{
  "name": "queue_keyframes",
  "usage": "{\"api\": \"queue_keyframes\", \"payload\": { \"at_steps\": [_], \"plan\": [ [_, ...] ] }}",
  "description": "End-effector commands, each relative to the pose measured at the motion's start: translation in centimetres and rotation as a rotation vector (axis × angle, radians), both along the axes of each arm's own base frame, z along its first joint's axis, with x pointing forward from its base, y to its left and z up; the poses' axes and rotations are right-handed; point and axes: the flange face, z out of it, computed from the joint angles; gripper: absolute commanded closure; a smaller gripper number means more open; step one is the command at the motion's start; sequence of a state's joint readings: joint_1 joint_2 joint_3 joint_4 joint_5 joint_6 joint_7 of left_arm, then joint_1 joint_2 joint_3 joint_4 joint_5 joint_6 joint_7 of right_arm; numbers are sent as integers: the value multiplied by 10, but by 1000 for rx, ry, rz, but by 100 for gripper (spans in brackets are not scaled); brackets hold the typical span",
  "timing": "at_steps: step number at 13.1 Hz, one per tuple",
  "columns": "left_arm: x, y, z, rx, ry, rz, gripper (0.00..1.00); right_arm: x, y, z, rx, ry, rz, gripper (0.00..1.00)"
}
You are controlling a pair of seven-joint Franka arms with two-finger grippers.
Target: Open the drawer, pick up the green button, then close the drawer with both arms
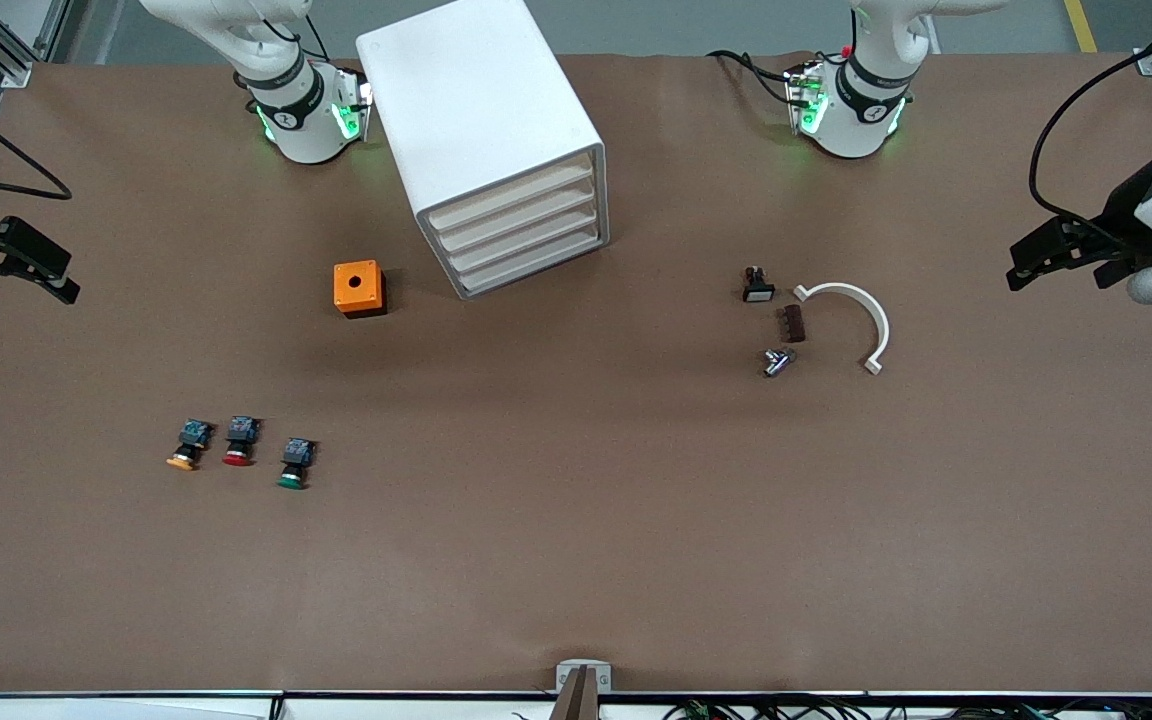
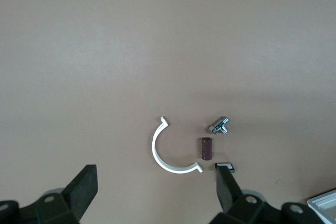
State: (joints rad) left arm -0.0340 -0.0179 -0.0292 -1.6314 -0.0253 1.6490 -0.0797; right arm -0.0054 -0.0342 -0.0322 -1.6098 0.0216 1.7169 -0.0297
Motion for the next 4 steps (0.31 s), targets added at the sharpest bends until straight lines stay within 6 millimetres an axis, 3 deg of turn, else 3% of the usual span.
{"api": "queue_keyframes", "payload": {
  "at_steps": [1,4],
  "plan": [
    [4,-3,11,9,-7,-11,0,-3,-4,4,3,-10,8,0],
    [2,-4,9,9,16,-9,0,-3,-2,5,3,-11,8,0]
  ]
}}
